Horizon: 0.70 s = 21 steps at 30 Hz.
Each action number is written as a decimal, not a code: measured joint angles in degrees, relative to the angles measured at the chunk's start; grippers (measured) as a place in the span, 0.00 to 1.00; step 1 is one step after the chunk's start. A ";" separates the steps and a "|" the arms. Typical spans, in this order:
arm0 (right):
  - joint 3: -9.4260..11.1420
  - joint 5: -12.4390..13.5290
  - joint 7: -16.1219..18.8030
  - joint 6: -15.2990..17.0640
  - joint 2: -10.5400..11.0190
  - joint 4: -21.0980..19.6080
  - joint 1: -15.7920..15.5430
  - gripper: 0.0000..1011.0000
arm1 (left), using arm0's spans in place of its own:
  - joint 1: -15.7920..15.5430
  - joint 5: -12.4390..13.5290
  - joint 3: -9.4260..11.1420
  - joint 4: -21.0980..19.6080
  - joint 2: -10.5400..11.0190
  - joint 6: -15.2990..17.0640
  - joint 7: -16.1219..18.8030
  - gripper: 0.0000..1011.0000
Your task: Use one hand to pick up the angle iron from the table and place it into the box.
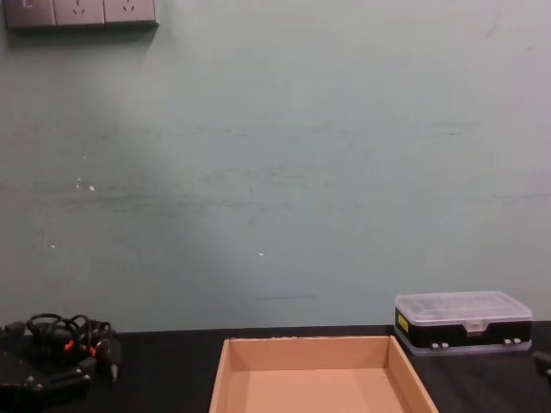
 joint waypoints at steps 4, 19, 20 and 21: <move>2.04 2.91 3.65 -0.40 2.56 -3.94 -3.00 0.99 | 0.00 0.00 0.00 0.00 0.00 0.00 0.00 1.00; 3.92 10.73 22.67 5.55 16.22 -16.56 -13.10 0.99 | 0.00 0.00 0.00 0.00 0.00 0.00 0.00 1.00; 3.54 10.77 24.23 6.09 16.62 -16.72 -13.01 0.99 | 0.00 0.00 0.00 0.00 0.00 0.00 0.00 1.00; 3.35 10.76 24.95 6.34 16.72 -16.73 -12.88 0.99 | 0.00 0.00 0.00 0.00 0.00 0.00 0.00 1.00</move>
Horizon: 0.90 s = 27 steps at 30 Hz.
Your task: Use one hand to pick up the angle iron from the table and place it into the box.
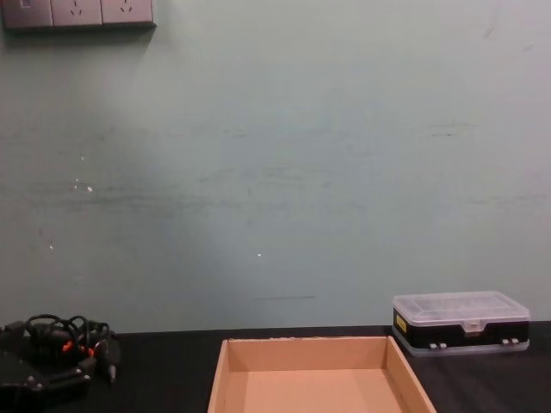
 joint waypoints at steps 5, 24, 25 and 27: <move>-1.66 -1.23 3.25 1.99 -0.82 0.60 2.27 0.99 | 0.00 0.00 0.00 0.00 0.00 0.00 0.00 1.00; -5.21 -6.73 4.47 8.41 -9.49 6.63 9.35 0.99 | 0.00 0.00 0.00 0.00 0.00 0.00 0.00 1.00; -5.43 -7.14 4.48 8.56 -10.17 7.31 9.83 0.99 | 0.00 0.00 0.00 0.00 0.00 0.00 0.00 1.00; -5.69 -7.75 4.65 8.82 -11.08 8.16 10.40 0.99 | 0.00 0.00 0.00 0.00 0.00 0.00 0.00 1.00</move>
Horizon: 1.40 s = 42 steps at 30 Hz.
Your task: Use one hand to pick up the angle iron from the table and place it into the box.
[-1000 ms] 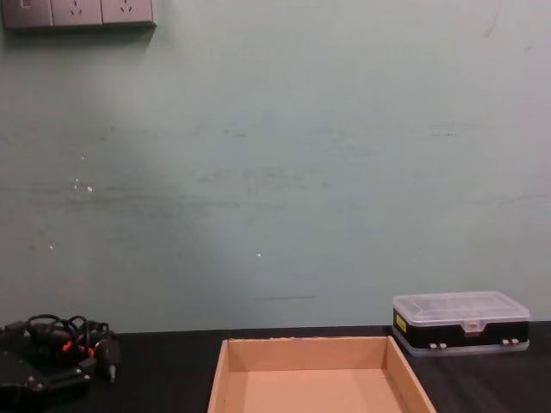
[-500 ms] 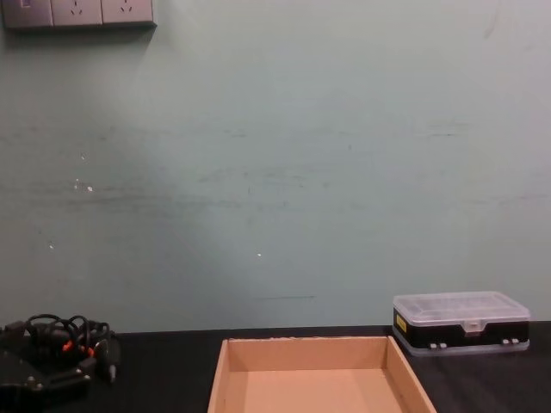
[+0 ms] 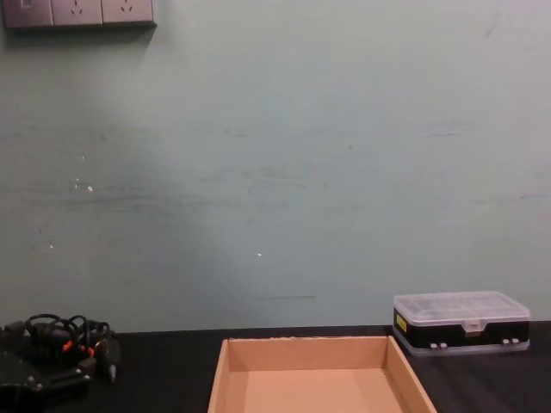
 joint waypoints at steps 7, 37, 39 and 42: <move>-0.25 -0.90 0.04 0.76 -1.04 1.13 0.59 0.99 | 0.00 0.00 0.00 0.00 0.00 0.00 0.00 1.00; -0.10 -0.57 -0.02 0.35 -0.69 0.65 0.37 0.43 | 0.00 0.01 0.00 0.00 0.00 0.00 0.00 1.00; -0.10 -0.55 -0.04 0.32 -0.68 0.65 0.36 0.39 | 0.00 0.00 0.00 0.00 0.00 0.00 0.00 1.00; -0.10 -0.54 -0.05 0.31 -0.67 0.65 0.36 0.38 | 0.00 0.00 0.00 0.00 0.00 0.00 0.00 1.00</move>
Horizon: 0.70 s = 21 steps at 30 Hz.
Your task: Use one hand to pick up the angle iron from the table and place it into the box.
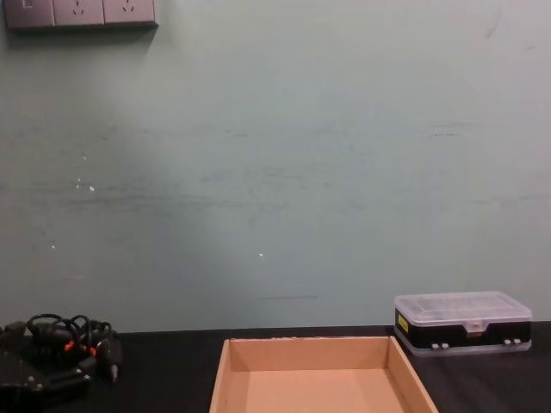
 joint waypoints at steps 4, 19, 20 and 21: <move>0.01 0.01 -0.01 -0.03 0.01 0.00 0.00 0.35 | 0.00 0.00 0.00 0.00 0.00 0.00 0.00 1.00; -0.02 0.00 -0.02 -0.01 0.01 0.00 0.00 0.13 | 0.00 0.01 0.00 0.00 0.00 0.00 0.00 1.00; -0.01 0.00 -0.02 -0.01 0.01 0.00 -0.01 0.13 | 0.00 0.00 0.00 0.00 0.00 0.00 0.00 1.00; -0.01 0.01 -0.02 -0.02 0.02 0.00 0.00 0.12 | 0.00 0.00 0.00 0.00 0.00 0.00 0.00 1.00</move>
